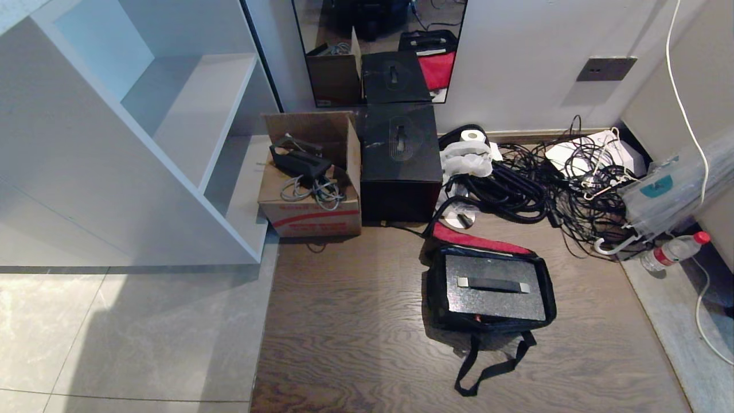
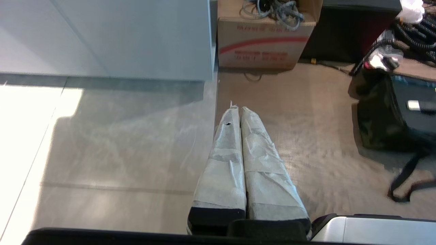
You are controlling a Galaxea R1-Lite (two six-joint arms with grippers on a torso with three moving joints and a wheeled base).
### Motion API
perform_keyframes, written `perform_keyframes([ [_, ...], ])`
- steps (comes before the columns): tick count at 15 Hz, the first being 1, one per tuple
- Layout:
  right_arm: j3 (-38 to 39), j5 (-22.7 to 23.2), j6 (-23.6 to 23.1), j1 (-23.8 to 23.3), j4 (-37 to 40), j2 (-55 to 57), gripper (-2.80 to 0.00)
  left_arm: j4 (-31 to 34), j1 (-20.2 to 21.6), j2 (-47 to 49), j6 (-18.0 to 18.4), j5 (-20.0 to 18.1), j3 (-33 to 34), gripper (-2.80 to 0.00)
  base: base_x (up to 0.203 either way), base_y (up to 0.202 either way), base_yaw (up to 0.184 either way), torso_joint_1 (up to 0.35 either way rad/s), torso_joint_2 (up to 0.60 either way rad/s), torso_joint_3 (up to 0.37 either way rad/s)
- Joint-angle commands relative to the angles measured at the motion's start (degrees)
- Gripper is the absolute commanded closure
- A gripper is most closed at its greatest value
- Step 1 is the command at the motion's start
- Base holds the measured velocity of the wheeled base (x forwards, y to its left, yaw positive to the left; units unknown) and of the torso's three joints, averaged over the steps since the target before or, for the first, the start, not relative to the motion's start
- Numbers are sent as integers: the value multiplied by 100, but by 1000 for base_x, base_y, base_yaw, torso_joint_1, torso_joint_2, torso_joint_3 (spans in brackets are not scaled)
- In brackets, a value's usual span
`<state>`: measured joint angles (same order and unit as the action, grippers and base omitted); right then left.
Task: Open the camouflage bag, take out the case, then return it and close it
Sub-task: Grip the handle
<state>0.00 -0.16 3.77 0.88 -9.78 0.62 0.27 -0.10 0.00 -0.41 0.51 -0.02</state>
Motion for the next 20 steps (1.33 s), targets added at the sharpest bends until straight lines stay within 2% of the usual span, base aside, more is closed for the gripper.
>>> perform_keyframes([
  [1, 229, -2, 1, 0, -7, 8, 0, 0, 1, 0, 6, -4, 2, 0, -192, 0, 3, 2, 8, 3],
  [3, 229, -2, 1, 0, -7, 8, 0, 0, 1, 0, 1, -2, 2, 0, -113, 0, 0, 4, 6, 2],
  [17, 227, 16, 20, 0, -37, 10, 0, 0, 1, 0, -8, 2, 2, 0, 0, 0, 0, 0, 0, 0],
  [19, -239, 22, 84, 0, 240, 16, 0, 0, 1, 0, -6, 2, 2, 0, 0, 0, 0, 0, 0, 0],
  [20, -725, 15, 99, 0, 735, 16, 0, 0, 1, 0, -11, 2, 2, 0, 0, 0, 0, 0, 0, 0],
])
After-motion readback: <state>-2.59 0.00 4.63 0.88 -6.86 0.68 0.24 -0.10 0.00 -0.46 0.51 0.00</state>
